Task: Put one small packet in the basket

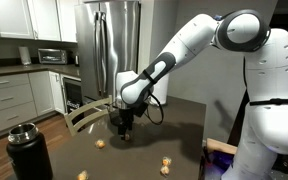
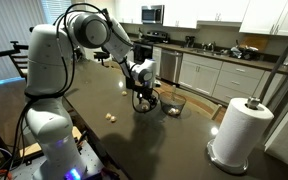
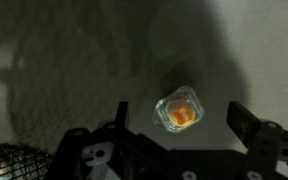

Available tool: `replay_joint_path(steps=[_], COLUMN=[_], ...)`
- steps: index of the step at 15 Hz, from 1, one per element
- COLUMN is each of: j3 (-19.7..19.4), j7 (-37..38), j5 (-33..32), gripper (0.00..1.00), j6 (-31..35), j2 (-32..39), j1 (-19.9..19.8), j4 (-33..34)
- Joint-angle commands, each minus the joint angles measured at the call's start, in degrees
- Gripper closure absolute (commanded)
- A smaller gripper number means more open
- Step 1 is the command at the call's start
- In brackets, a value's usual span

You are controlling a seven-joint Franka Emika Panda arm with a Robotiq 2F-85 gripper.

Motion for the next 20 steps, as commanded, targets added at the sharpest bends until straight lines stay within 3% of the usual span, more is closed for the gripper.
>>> replay_joint_path(steps=[1,3,5,6,8,9,10,12,14,16,17,20], j3=[1.1,1.2,1.0,0.9,0.8,0.8,0.8,0.7,0.6,0.5,0.4,0.5], j7=[-2.5,-2.5,-2.1,-2.0,-2.1,-2.2,-2.1,-2.1,-2.0,-1.9,-1.9,-2.0], j5=[2.4,2.3,1.3,0.9,0.8,0.8,0.7,0.5,0.3,0.1,0.0,0.2], gripper=[0.0,0.2,0.21,0.15,0.22,0.2,0.07,0.0,0.0,0.06,0.2,0.26], j6=[0.4,0.8,1.8,2.2,2.9,3.3,3.6,4.3,5.4,6.1,6.4,6.6], j2=[-1.2,-0.9,-0.7,-0.6,-0.4,-0.3,-0.3,0.0,0.2,0.4,0.5,1.0], j1=[-1.0,-0.9,-0.6,-0.5,-0.6,-0.6,-0.6,-0.6,-0.6,-0.6,-0.6,-0.7], j4=[-1.8,-1.9,-2.1,-2.0,-1.9,-1.8,-1.8,-1.5,-1.4,-1.3,-1.3,-1.0])
